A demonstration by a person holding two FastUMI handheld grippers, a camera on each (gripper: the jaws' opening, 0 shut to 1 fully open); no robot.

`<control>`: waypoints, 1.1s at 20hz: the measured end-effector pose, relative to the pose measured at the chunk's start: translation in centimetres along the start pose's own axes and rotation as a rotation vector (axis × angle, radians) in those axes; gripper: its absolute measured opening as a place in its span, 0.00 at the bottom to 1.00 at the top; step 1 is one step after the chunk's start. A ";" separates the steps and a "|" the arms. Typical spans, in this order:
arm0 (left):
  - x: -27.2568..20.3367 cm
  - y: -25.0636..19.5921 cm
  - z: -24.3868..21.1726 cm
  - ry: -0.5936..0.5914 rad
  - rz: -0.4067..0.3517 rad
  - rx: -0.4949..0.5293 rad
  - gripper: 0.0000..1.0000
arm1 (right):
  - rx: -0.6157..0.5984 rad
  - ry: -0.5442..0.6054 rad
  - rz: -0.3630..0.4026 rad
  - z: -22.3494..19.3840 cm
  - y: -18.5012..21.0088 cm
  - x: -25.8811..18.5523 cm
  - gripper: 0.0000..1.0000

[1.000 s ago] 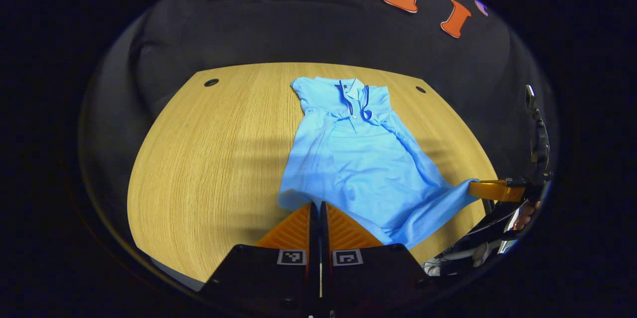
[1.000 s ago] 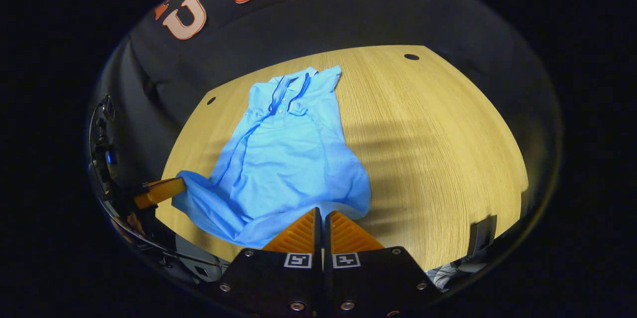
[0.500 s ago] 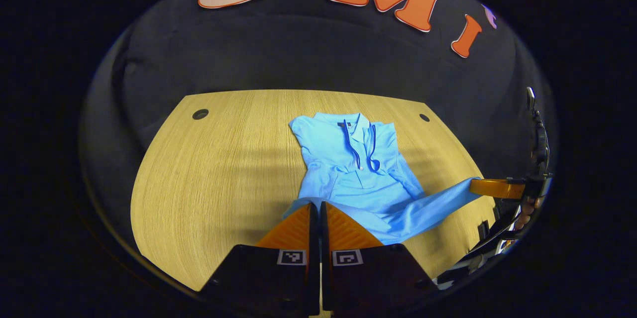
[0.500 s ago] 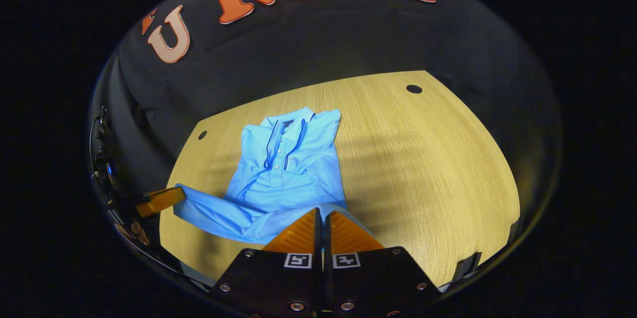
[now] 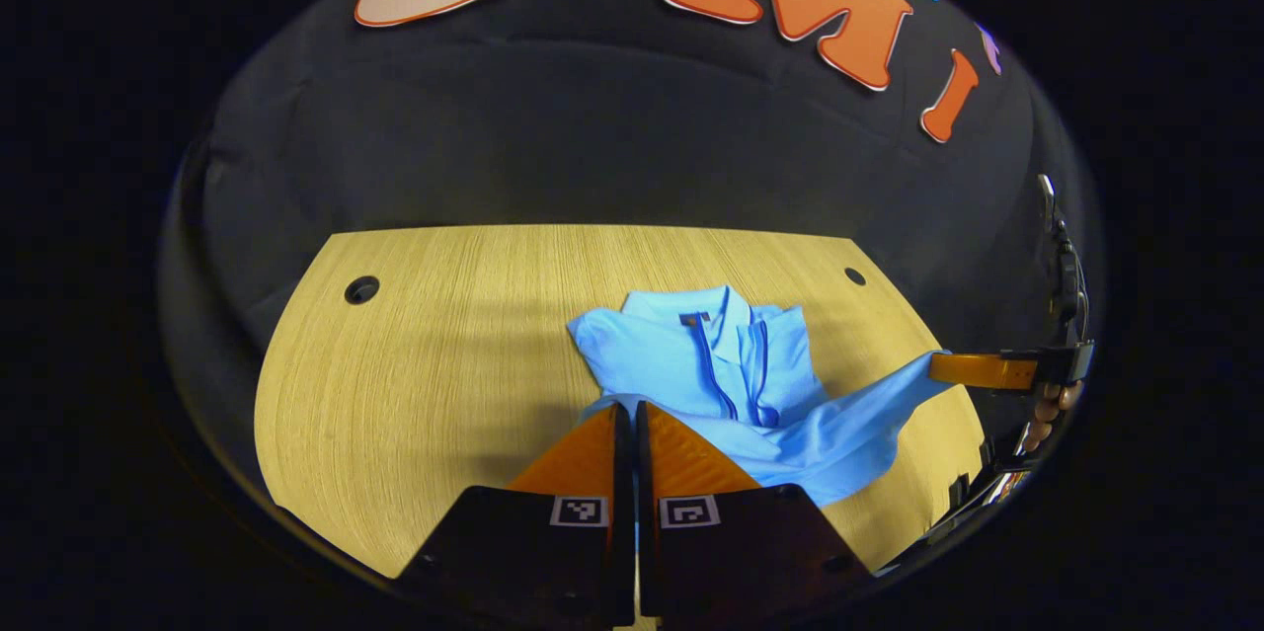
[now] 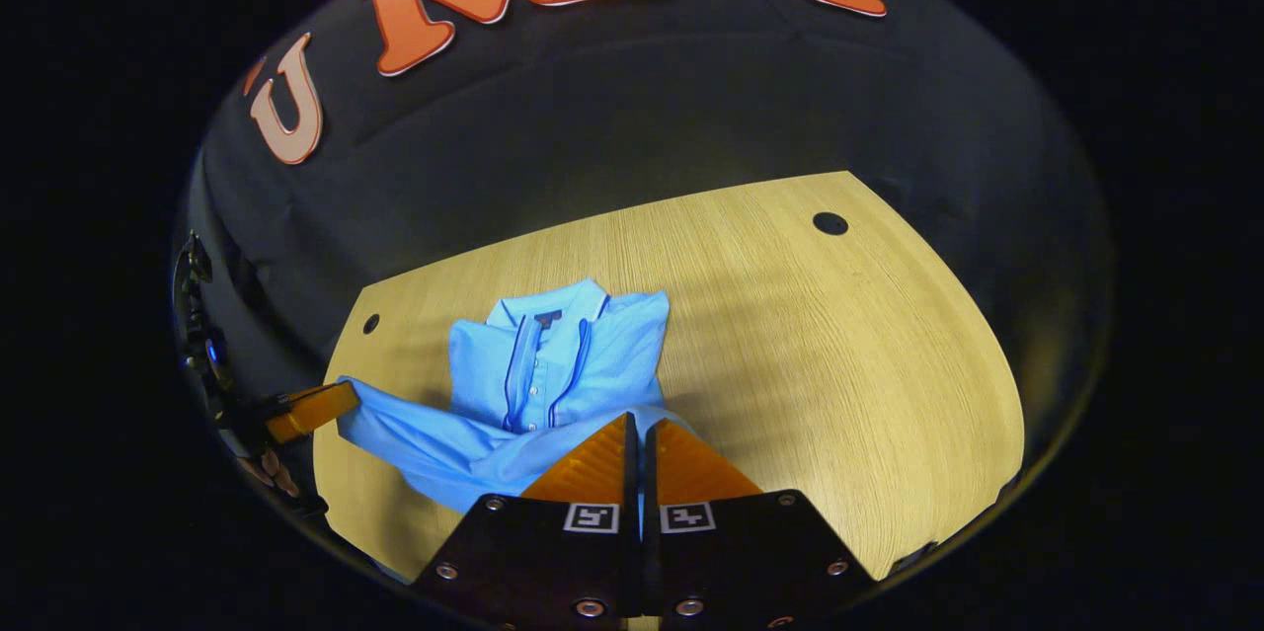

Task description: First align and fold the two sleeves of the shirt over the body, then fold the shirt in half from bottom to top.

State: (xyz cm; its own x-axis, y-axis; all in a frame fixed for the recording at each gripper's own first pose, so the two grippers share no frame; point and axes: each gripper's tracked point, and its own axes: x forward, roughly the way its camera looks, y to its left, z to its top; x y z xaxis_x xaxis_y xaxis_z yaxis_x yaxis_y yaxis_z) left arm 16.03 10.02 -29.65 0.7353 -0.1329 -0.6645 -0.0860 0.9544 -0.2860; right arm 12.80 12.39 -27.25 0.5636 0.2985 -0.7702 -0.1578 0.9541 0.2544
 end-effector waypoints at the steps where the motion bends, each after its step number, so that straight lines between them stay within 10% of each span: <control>1: 1.1 0.7 0.8 -0.005 0.003 -0.008 0.05 | 0.003 -0.002 -0.008 0.7 0.0 1.0 0.01; 16: 13.9 5.7 4.9 0.053 0.054 -0.019 0.09 | 0.081 0.042 -0.020 7.9 -0.7 13.7 0.02; 19: 13.6 3.4 5.7 0.043 0.017 -0.018 0.53 | 0.050 0.046 -0.031 7.3 -0.9 13.7 0.16; 22: 11.5 2.7 6.6 0.010 0.028 0.018 0.97 | -0.033 0.016 -0.049 7.1 -0.6 12.1 0.57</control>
State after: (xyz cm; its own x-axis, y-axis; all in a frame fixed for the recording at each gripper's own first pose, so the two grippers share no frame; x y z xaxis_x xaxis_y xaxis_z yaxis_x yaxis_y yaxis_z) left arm 28.71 12.84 -33.53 0.7259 -0.1085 -0.6792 -0.0941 0.9625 -0.2543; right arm 25.50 15.27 -32.59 0.5584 0.2520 -0.7904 -0.1575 0.9676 0.1972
